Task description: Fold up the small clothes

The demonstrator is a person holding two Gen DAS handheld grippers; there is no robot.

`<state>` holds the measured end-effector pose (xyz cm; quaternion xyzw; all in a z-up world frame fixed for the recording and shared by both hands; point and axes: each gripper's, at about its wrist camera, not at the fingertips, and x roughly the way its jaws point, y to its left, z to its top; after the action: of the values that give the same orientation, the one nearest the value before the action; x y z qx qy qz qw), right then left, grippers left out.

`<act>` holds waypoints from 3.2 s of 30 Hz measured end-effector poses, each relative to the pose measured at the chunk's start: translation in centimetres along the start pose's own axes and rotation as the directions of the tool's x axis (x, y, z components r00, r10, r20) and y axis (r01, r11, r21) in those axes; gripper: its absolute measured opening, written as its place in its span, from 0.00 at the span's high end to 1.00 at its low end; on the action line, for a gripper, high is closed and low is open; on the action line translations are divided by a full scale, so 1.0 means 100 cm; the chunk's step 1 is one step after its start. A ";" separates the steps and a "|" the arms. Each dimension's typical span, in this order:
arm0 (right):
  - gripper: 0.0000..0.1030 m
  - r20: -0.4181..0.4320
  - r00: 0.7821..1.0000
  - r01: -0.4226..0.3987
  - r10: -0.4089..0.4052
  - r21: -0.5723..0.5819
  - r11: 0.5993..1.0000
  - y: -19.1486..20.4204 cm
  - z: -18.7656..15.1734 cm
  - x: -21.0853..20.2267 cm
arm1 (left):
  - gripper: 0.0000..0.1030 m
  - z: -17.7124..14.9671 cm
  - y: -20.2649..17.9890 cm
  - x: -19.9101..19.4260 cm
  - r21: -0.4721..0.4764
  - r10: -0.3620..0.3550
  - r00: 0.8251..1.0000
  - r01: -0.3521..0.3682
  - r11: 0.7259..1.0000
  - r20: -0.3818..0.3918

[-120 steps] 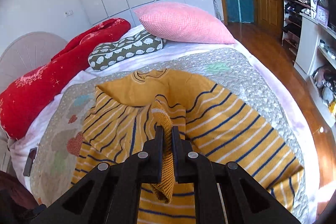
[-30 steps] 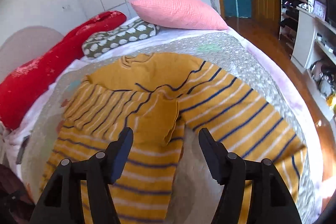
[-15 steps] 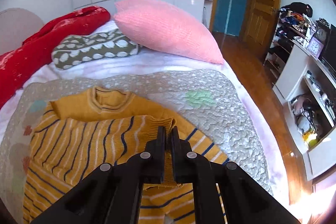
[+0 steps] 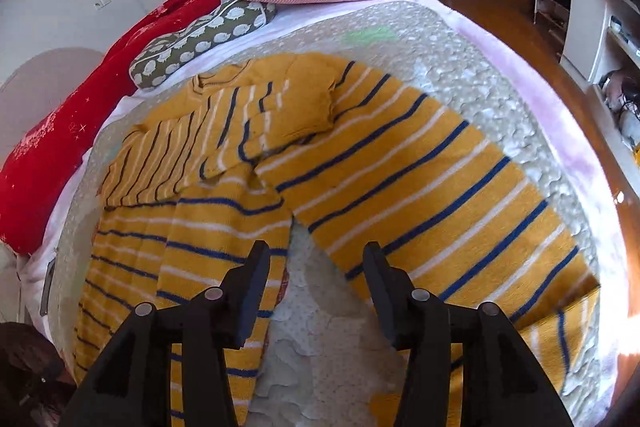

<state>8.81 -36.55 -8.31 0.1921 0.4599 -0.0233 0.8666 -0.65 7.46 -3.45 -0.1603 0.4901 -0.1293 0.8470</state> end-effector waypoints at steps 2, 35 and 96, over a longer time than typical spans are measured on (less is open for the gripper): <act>0.50 0.000 1.000 -0.017 0.017 0.031 0.999 0.006 -0.004 0.018 | 0.54 -0.004 -0.010 -0.006 0.032 0.021 1.000 -0.021 0.999 0.008; 0.27 0.241 0.965 0.126 -0.103 -0.082 0.989 -0.029 -0.138 -0.122 | 0.49 -0.019 -0.026 -0.001 0.084 0.047 0.998 -0.044 0.996 -0.035; 0.46 0.019 0.975 -0.214 0.219 -0.153 0.965 0.179 0.020 -0.005 | 0.41 -0.022 0.093 -0.014 -0.109 -0.073 0.997 0.072 0.991 -0.006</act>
<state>14.00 -20.81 -1.30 0.1752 0.4210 0.1028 0.8840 -2.65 16.17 -7.08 -0.2233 0.4946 -0.1338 0.8292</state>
